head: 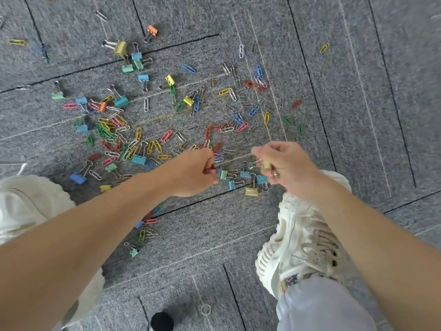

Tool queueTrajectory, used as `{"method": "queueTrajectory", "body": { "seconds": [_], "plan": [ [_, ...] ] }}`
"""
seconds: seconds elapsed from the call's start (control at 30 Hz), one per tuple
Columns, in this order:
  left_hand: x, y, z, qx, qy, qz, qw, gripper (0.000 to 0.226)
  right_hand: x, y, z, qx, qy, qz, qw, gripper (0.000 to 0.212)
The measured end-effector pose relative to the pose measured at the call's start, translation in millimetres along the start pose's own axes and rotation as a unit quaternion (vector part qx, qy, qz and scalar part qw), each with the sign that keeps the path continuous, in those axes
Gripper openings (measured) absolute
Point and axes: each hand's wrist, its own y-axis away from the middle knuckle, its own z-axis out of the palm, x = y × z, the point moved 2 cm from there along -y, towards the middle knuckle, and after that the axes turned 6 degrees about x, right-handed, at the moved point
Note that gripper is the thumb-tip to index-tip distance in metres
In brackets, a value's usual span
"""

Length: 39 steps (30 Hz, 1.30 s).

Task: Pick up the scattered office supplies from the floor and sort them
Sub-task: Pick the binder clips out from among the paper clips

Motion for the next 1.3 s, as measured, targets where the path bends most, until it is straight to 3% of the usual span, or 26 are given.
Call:
{"method": "queueTrajectory", "body": {
  "seconds": [0.17, 0.27, 0.37, 0.5, 0.6, 0.67, 0.73, 0.83, 0.97, 1.1, 1.2, 1.3],
  "plan": [
    [10, -3, 16, -0.030, 0.025, -0.018, 0.999, 0.004, 1, 8, -20, -0.125, -0.282, 0.082, 0.948, 0.013],
    [20, -9, 15, -0.019, 0.070, -0.036, 0.997, 0.021, 7, 10, -23, -0.179, -0.343, 0.086, 0.918, 0.018],
    [30, -13, 13, 0.015, 0.040, -0.040, 0.998, 0.029, 10, 8, -26, -0.205, -0.345, 0.096, 0.911, 0.016],
    [33, -16, 20, 0.055, 0.034, -0.029, 0.997, 0.019, 7, 6, -32, -0.138, -0.255, 0.118, 0.950, 0.019],
    [31, -20, 27, 0.088, -0.071, -0.014, 0.993, 0.015, 11, 5, -33, -0.008, -0.007, 0.122, 0.993, 0.023],
    [30, -20, 30, 0.097, -0.162, -0.019, 0.982, 0.026, 16, 2, -30, 0.054, 0.174, 0.091, 0.979, 0.035],
    [30, -20, 31, 0.104, -0.205, -0.021, 0.973, 0.039, 21, -1, -24, 0.094, 0.317, 0.033, 0.943, 0.043],
    [34, -22, 31, 0.107, -0.234, -0.023, 0.966, 0.043, 23, -7, -13, 0.120, 0.449, 0.015, 0.885, 0.050],
    [35, -25, 35, 0.086, -0.238, -0.050, 0.966, 0.037, 18, -9, -7, 0.149, 0.512, 0.025, 0.846, 0.058],
    [33, -24, 36, 0.101, -0.234, -0.044, 0.966, 0.038, 17, -5, -5, 0.171, 0.531, 0.028, 0.829, 0.059],
    [25, -17, 33, 0.110, -0.206, -0.027, 0.972, 0.038, 24, -7, -5, 0.158, 0.498, 0.023, 0.853, 0.050],
    [17, -11, 34, 0.085, -0.193, -0.010, 0.977, 0.035, 31, -8, -11, 0.111, 0.407, 0.017, 0.906, 0.032]
  ]
}}
